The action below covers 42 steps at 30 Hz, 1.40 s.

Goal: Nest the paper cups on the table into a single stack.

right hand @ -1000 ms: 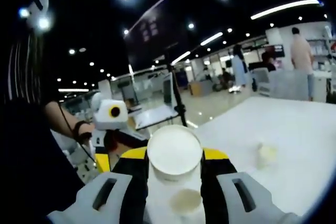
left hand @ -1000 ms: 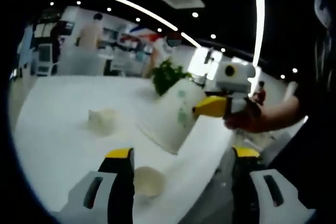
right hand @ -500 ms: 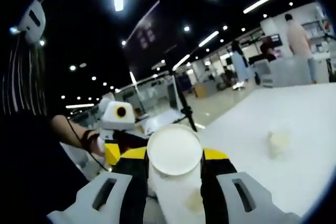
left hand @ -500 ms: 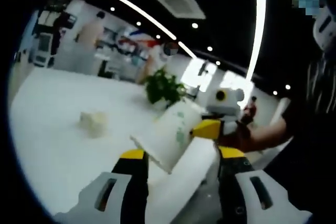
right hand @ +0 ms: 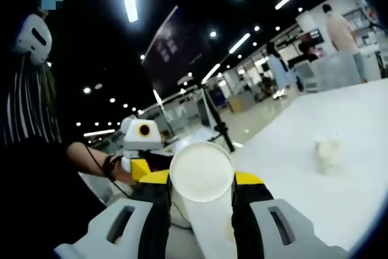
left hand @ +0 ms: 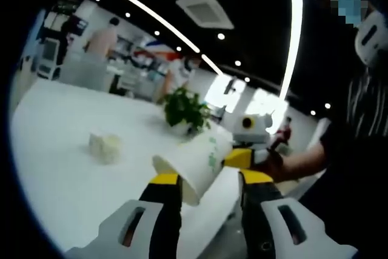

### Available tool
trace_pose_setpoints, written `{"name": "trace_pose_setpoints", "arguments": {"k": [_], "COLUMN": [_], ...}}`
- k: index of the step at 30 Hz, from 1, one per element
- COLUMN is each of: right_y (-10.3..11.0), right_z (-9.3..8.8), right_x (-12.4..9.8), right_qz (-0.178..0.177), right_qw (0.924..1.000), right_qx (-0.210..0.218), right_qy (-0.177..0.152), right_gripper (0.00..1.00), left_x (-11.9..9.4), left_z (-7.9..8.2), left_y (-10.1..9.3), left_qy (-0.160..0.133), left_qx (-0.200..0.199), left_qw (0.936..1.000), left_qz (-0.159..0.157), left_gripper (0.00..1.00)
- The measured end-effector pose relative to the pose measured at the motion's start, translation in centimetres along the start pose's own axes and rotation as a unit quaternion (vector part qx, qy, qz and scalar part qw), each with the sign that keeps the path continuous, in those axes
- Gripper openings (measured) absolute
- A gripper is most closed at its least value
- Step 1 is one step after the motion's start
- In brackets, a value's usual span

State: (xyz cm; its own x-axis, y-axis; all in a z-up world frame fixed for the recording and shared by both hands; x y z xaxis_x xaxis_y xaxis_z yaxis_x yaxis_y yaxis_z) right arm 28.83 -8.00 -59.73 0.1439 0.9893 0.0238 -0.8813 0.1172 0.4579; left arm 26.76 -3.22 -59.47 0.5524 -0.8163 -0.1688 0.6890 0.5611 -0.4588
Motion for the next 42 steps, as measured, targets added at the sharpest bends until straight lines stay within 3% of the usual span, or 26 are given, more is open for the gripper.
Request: {"name": "trace_pose_setpoints", "arguments": {"k": [12, 24, 30, 36, 42], "right_y": [0.6, 0.8, 1.1, 1.1, 0.9], "right_z": [-0.1, -0.4, -0.8, -0.9, -0.7], "right_x": [-0.1, -0.2, 0.0, 0.0, 0.1], "right_qz": [0.017, 0.025, 0.032, 0.037, 0.028], "right_qw": [0.9998, 0.9997, 0.9991, 0.999, 0.999], "right_qx": [0.009, 0.006, -0.014, -0.011, -0.024], "right_qy": [-0.003, 0.002, 0.024, 0.022, 0.026], "right_gripper": [0.35, 0.35, 0.35, 0.37, 0.39], "left_x": [-0.3, -0.5, -0.8, -1.0, -1.1], "left_z": [0.2, 0.3, 0.2, 0.3, 0.5], "left_y": [0.3, 0.0, -0.5, -1.0, -1.9], "left_qy": [-0.005, 0.003, 0.025, 0.041, 0.062], "left_qx": [-0.006, -0.011, -0.016, -0.012, 0.022], "left_qw": [1.0, 0.9997, 0.9986, 0.997, 0.9948], "left_qz": [-0.001, -0.021, -0.044, -0.065, -0.078], "left_gripper": [0.17, 0.11, 0.05, 0.03, 0.0]}}
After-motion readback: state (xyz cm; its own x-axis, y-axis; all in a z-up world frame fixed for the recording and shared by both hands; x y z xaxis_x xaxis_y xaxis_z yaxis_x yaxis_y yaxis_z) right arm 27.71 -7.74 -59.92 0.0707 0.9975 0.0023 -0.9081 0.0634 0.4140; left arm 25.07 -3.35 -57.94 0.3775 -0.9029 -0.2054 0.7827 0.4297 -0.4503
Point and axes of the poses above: the point that each gripper's makers call its tool centre point, and the gripper's own axes: x roughly forward along the fingers, y roughly to its left, z roughly out of its top, the point moved 1 cm from there along -x, roughly backward along the fingers, and after that the axes turned 9 degrees about z, right-handed, at the moved point
